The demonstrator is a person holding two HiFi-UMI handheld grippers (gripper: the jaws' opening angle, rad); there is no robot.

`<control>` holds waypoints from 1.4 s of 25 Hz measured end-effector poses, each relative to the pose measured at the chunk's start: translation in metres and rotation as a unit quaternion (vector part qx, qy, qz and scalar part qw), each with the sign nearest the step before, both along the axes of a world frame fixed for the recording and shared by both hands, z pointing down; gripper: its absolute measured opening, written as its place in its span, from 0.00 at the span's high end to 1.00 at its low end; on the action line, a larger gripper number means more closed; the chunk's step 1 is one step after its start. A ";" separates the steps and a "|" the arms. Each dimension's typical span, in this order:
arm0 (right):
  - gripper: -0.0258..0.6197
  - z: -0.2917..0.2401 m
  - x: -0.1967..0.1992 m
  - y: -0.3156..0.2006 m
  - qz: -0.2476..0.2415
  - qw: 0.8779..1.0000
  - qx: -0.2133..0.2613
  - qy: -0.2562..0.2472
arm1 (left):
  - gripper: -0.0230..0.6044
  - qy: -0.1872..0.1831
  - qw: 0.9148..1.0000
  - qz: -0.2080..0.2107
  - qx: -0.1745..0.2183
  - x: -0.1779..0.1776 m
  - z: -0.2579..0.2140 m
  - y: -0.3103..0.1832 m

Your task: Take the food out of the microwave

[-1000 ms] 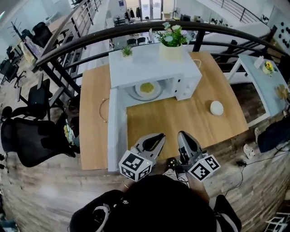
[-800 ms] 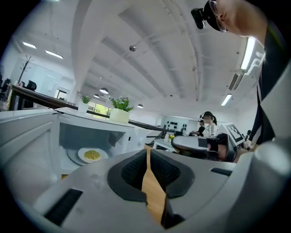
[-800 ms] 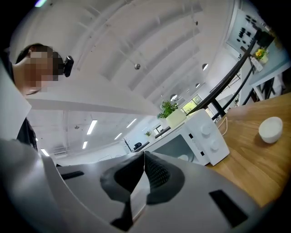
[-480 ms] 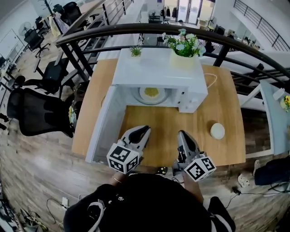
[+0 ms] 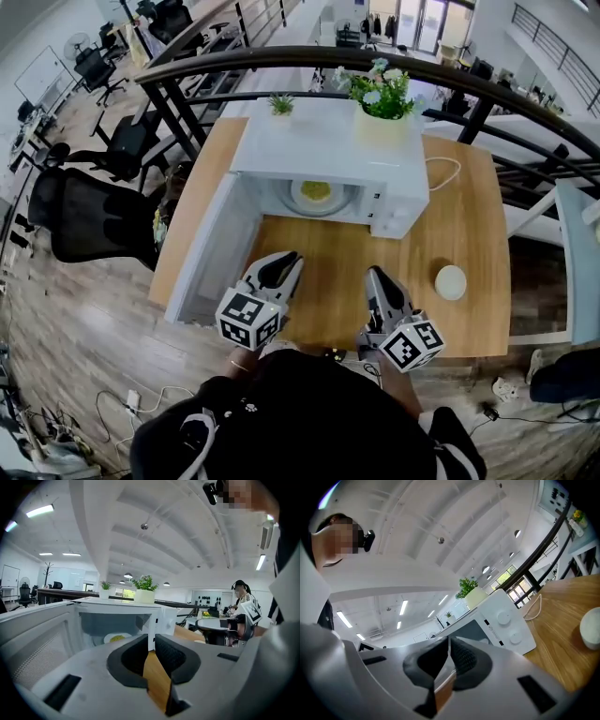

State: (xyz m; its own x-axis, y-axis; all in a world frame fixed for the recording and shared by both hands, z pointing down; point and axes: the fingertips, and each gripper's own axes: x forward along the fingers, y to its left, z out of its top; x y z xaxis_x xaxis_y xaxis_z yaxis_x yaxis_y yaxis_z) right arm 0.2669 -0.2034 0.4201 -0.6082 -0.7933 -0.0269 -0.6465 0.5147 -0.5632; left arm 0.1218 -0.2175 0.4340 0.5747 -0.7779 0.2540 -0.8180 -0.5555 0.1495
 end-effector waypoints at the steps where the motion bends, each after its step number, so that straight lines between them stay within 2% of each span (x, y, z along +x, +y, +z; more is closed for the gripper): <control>1: 0.95 0.001 0.000 -0.002 -0.002 1.000 0.000 0.004 | 0.91 -0.002 1.000 -0.005 0.001 -0.001 0.000 -0.003; 10: 0.91 0.016 -0.013 -0.033 -0.001 0.999 -0.022 0.031 | 0.91 -0.012 0.999 -0.032 -0.003 -0.027 0.010 -0.038; 15: 0.90 0.018 -0.028 -0.063 0.016 0.999 -0.026 0.040 | 0.84 -0.014 0.999 -0.035 -0.014 -0.044 0.018 -0.073; 18: 0.89 0.024 -0.037 -0.081 0.021 0.998 -0.034 0.050 | 0.82 -0.009 0.999 -0.032 -0.027 -0.047 0.028 -0.093; 25: 0.86 0.043 -0.054 -0.118 0.042 0.995 -0.056 0.075 | 0.72 0.010 0.997 -0.036 -0.067 -0.057 0.060 -0.135; 30: 0.83 0.062 -0.064 -0.140 0.060 0.991 -0.079 0.093 | 0.72 0.020 0.994 -0.041 -0.096 -0.061 0.084 -0.160; 35: 0.78 0.080 -0.068 -0.161 0.087 0.985 -0.100 0.113 | 0.72 -0.002 0.992 -0.029 -0.122 -0.055 0.104 -0.183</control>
State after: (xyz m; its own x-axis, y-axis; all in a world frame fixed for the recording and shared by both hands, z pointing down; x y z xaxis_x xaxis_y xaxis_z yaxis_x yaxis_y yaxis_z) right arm 0.1987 -0.3648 0.4998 -0.4343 -0.8619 0.2615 -0.8360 0.2777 -0.4732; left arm 0.0664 -0.4003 0.5382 0.5296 -0.7250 0.4404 -0.8482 -0.4557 0.2699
